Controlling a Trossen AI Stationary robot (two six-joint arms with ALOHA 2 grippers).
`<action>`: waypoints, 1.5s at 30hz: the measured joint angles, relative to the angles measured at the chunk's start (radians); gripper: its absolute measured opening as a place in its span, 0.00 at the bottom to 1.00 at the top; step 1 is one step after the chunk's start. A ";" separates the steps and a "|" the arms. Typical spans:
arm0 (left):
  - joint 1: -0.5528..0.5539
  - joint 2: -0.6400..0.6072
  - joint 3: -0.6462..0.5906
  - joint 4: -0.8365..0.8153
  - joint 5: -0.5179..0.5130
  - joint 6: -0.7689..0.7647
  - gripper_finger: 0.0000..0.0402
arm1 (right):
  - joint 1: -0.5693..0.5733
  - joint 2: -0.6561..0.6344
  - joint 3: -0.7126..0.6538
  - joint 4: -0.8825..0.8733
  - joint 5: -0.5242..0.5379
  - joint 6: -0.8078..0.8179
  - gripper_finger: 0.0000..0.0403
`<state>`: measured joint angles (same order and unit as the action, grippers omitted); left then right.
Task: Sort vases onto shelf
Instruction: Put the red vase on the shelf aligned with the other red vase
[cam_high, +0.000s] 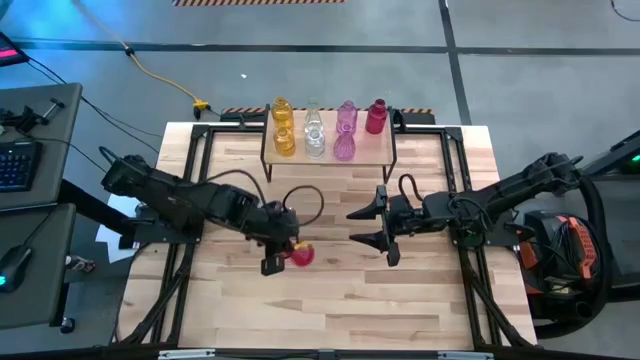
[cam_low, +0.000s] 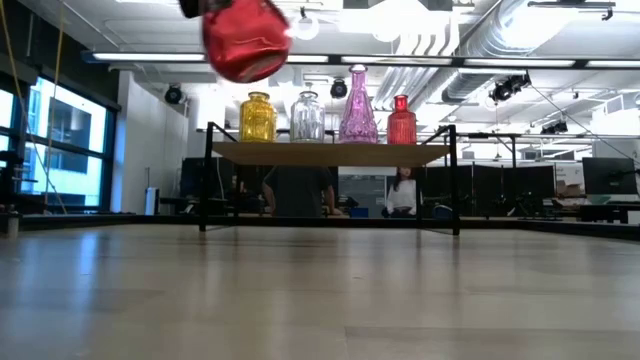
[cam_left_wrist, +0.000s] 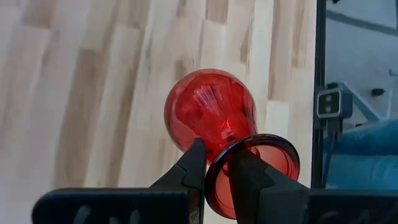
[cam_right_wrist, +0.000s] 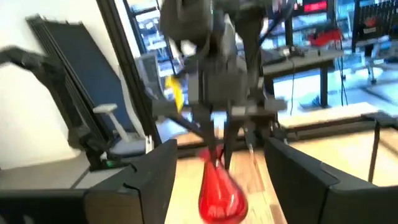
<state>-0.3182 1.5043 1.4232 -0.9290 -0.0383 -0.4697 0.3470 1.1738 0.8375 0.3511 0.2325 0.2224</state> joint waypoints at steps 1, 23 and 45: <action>0.010 0.000 0.010 -0.002 0.000 0.009 0.07 | 0.000 0.005 0.000 -0.010 -0.005 0.002 0.57; 0.149 0.005 0.098 0.007 0.057 0.100 0.07 | -0.120 0.385 0.454 -0.514 -0.111 -0.075 0.58; 0.148 0.005 0.098 0.008 0.056 0.107 0.07 | -0.145 0.567 0.680 -0.656 -0.183 -0.088 0.52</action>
<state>-0.1703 1.5097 1.5208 -0.9210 0.0175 -0.3630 0.2024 1.7412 1.5177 -0.3050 0.0498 0.1343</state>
